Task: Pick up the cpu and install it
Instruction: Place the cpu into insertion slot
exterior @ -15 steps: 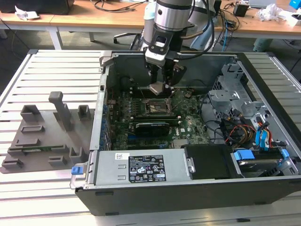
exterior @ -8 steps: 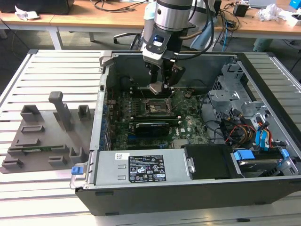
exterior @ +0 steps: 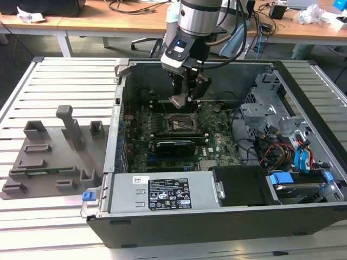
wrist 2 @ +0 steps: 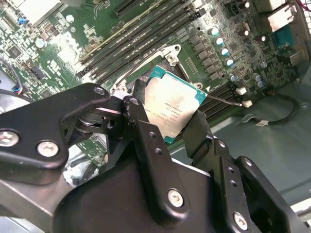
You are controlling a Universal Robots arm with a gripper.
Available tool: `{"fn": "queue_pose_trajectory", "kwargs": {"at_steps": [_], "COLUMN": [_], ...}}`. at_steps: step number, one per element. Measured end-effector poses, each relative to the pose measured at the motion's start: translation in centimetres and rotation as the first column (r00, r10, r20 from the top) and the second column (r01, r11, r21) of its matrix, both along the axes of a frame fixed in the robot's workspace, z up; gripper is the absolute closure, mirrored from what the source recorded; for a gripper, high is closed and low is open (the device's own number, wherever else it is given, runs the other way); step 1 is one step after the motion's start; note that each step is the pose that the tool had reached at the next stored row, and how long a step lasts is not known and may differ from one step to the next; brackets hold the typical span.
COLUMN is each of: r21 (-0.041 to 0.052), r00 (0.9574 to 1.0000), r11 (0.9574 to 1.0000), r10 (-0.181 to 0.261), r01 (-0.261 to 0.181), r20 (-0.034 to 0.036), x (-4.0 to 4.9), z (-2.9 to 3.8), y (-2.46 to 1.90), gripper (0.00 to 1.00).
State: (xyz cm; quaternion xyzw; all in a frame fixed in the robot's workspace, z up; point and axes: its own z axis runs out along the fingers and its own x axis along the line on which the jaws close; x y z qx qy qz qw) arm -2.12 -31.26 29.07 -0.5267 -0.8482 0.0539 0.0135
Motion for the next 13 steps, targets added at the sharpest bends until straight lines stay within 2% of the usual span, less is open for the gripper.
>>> {"fn": "queue_pose_trajectory", "kwargs": {"at_steps": [6, 13], "r21": [-0.0005, -0.0014], "r00": [0.9991, 0.995], "r11": [0.9991, 0.995], "r10": [-0.043, -0.1], "r01": [0.043, 0.1], "r20": [0.0, 0.0001], "x": [0.0, 0.0], "z": [0.0, 0.0], "y": [0.0, 0.0], "gripper": [0.45, 0.45]}}
